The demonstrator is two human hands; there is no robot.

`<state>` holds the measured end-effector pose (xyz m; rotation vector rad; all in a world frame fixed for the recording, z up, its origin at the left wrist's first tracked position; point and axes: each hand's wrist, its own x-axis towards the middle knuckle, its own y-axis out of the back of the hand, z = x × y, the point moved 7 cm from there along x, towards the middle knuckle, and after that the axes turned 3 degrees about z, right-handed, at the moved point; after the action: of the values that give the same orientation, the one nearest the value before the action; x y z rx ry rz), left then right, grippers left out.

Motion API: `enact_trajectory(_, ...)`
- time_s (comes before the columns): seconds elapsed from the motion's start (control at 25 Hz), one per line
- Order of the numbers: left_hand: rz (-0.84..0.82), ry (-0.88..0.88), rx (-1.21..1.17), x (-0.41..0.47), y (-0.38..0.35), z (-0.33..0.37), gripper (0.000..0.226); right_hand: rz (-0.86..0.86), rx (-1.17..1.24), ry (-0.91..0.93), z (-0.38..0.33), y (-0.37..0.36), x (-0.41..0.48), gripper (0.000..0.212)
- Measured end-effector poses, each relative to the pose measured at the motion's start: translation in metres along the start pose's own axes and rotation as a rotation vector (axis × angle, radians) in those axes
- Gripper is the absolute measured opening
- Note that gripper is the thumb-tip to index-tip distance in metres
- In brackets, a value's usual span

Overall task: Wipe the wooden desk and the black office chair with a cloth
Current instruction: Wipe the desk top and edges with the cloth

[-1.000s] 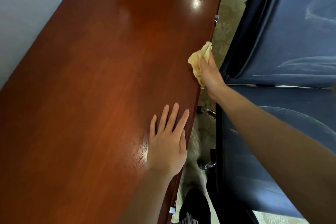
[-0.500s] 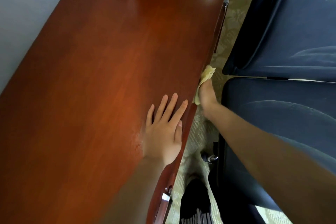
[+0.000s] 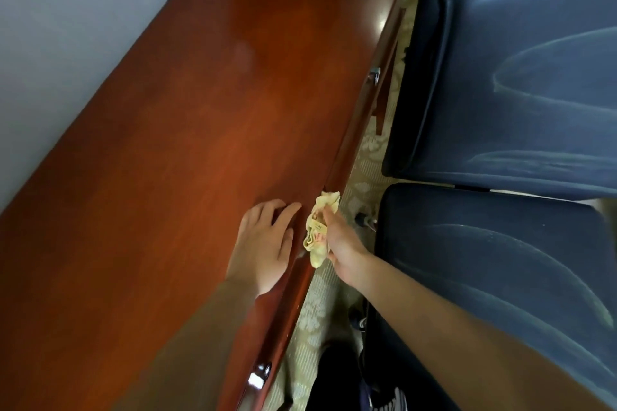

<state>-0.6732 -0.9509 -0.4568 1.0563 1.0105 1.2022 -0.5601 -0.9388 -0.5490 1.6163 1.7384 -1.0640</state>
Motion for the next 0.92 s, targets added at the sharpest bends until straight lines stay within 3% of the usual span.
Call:
enact_trajectory(0.16, 0.034, 0.043, -0.032, 0.027, 0.008, 0.008, 0.041, 0.007, 0.088, -0.009, -0.019, -0.001, 0.000, 0.035)
enact_trajectory(0.56, 0.005, -0.119, -0.047, 0.150, 0.017, 0.022, 0.049, 0.092, 0.179, 0.074, -0.095, 0.013, 0.045, 0.044)
enact_trajectory(0.92, 0.041, -0.177, -0.024, 0.252, 0.001, 0.047, 0.051, 0.154, 0.159, 0.274, -0.200, 0.044, 0.121, 0.046)
